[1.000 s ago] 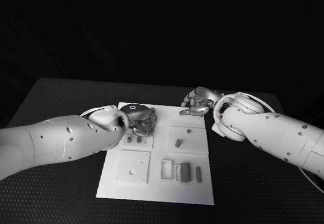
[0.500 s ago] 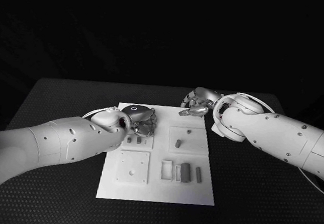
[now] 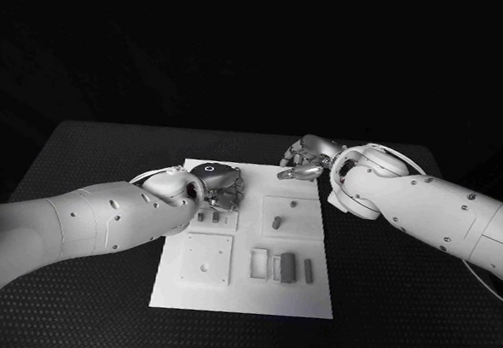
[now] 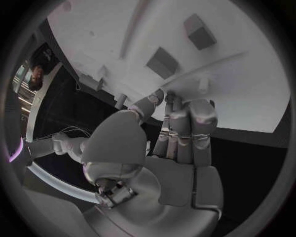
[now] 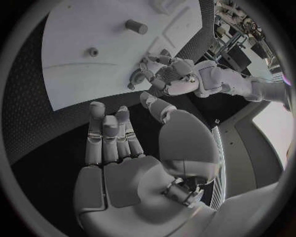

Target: Assemble the parts on the task board

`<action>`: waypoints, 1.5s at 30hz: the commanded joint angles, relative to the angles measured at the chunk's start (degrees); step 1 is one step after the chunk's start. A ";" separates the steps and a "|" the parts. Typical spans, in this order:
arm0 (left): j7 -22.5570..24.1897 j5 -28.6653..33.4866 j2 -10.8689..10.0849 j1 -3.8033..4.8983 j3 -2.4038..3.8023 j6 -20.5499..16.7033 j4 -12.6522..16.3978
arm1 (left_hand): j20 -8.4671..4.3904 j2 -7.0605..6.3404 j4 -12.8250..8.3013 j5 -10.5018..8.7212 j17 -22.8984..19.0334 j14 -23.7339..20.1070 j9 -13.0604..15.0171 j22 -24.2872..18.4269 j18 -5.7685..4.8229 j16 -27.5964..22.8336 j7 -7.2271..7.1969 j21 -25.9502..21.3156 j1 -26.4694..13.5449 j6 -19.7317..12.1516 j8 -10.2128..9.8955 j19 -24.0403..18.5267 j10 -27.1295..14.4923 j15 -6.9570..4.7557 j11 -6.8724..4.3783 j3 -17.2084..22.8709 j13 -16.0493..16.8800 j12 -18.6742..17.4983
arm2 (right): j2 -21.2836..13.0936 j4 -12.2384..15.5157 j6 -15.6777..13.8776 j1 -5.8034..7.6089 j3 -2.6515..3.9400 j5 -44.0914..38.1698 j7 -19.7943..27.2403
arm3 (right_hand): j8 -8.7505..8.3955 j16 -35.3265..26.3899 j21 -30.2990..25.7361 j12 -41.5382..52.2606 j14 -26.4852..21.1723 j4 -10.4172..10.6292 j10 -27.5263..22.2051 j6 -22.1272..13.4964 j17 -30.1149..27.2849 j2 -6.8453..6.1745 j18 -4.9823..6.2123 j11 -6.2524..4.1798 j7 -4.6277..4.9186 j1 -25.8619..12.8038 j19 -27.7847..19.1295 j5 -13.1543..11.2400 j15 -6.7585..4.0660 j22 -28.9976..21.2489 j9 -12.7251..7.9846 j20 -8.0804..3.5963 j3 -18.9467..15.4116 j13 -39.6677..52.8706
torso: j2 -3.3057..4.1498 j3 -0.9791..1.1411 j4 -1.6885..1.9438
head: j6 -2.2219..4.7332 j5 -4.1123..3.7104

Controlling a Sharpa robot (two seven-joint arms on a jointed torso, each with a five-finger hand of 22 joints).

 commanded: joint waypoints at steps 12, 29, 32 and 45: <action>-0.78 -1.41 0.42 -0.68 -0.12 1.42 -0.14 | -0.29 -0.01 -0.64 0.00 -0.97 -0.26 -0.19 0.29 9.35 0.72 -0.39 0.73 1.16 1.73 0.49 1.97 1.82 -0.67 -0.11 1.21 0.17 -0.04 | 0.06 0.00 0.46 -0.02 0.02 -0.16 0.40 | 0.14 0.18 -0.13 0.27 0.04 0.10 -0.08 0.03 -0.07 0.63 0.69 -0.22 0.48 -0.15 0.16 -0.18 0.06 0.95 -0.11 -0.36 -0.09 -0.07 | 0.00 0.04 -0.01 | -0.10 -0.08; -0.13 -0.63 -0.34 -0.75 -0.10 -2.27 0.30 | -0.50 0.68 -1.83 0.03 -2.35 -0.38 -0.15 0.41 9.00 1.46 -0.71 1.01 2.64 4.73 1.46 1.89 5.15 -1.20 -0.68 2.98 0.37 0.12 | 0.00 -0.02 0.41 -0.03 0.02 -0.14 0.43 | 0.15 0.17 -0.14 0.27 0.04 0.09 -0.07 0.03 -0.08 0.63 0.69 -0.22 0.48 -0.16 0.16 -0.18 0.06 0.95 -0.12 -0.36 -0.10 -0.09 | 0.01 0.05 0.00 | -0.08 -0.16; 0.58 0.34 -0.43 -0.75 -0.10 -3.79 0.38 | -0.54 0.69 -1.89 0.04 -2.54 -0.41 -0.14 0.36 8.93 1.57 -0.76 0.94 2.79 5.12 1.58 1.82 5.60 -1.31 -0.79 3.18 0.40 0.12 | -0.07 -0.01 0.41 -0.04 0.02 -0.14 0.43 | 0.15 0.17 -0.14 0.27 0.04 0.09 -0.07 0.03 -0.08 0.63 0.69 -0.22 0.48 -0.17 0.16 -0.18 0.06 0.95 -0.13 -0.36 -0.10 -0.09 | -0.01 0.02 0.00 | -0.14 -0.18; 3.11 3.42 -2.30 -0.73 0.59 -7.69 1.61 | -0.65 0.57 -1.95 0.10 -2.93 -0.46 -0.25 0.26 8.78 1.78 -0.66 0.82 3.19 5.36 1.49 1.74 5.95 -1.37 -0.84 3.71 0.33 -0.19 | -0.20 -0.13 0.51 -0.19 0.02 -0.14 0.36 | 0.17 0.16 -0.15 0.27 0.05 0.08 -0.07 0.02 -0.09 0.63 0.69 -0.22 0.48 -0.18 0.16 -0.18 0.06 0.94 -0.14 -0.36 -0.11 -0.10 | -0.04 0.00 0.03 | -0.06 0.00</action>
